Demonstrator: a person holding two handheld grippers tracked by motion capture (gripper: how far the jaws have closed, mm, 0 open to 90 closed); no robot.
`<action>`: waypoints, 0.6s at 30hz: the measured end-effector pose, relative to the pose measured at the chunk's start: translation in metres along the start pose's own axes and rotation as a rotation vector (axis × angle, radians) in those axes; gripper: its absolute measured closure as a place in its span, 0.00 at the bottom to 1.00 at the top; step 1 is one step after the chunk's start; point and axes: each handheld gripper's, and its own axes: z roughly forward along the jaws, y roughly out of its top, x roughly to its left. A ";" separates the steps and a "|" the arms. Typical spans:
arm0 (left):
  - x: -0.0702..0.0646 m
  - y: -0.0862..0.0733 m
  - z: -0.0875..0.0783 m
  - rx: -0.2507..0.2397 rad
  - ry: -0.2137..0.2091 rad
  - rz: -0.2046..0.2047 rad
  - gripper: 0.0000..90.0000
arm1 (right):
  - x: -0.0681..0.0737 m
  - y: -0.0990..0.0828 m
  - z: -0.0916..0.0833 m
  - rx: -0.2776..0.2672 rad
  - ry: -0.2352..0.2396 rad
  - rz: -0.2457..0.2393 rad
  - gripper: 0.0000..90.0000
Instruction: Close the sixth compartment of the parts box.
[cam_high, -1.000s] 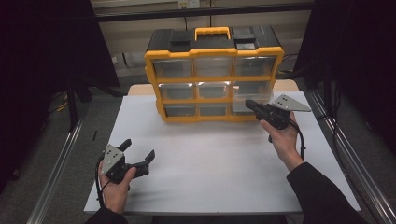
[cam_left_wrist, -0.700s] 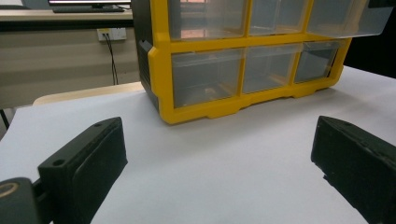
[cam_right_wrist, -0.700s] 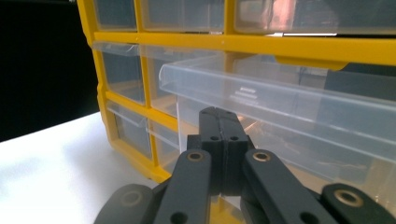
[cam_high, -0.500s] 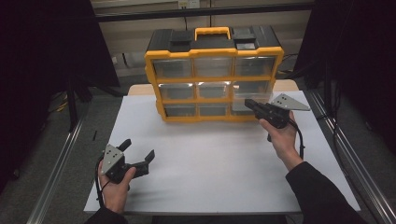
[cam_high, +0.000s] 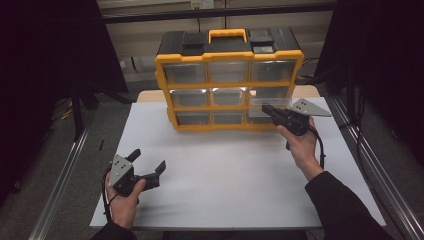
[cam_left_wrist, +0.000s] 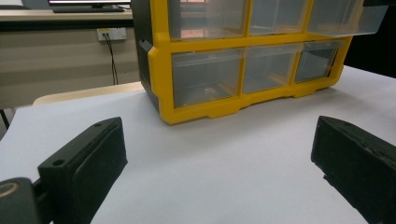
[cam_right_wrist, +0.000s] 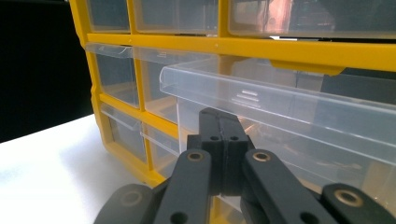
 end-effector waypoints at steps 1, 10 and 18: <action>0.000 0.000 0.000 0.000 0.000 0.001 0.04 | 0.000 0.000 0.000 -0.002 -0.002 0.003 1.00; 0.000 0.000 0.000 -0.001 -0.009 -0.004 0.04 | -0.001 0.002 0.002 -0.005 -0.012 0.007 1.00; 0.000 0.000 0.001 -0.002 -0.010 0.000 0.04 | -0.002 0.002 0.004 -0.008 -0.015 0.005 1.00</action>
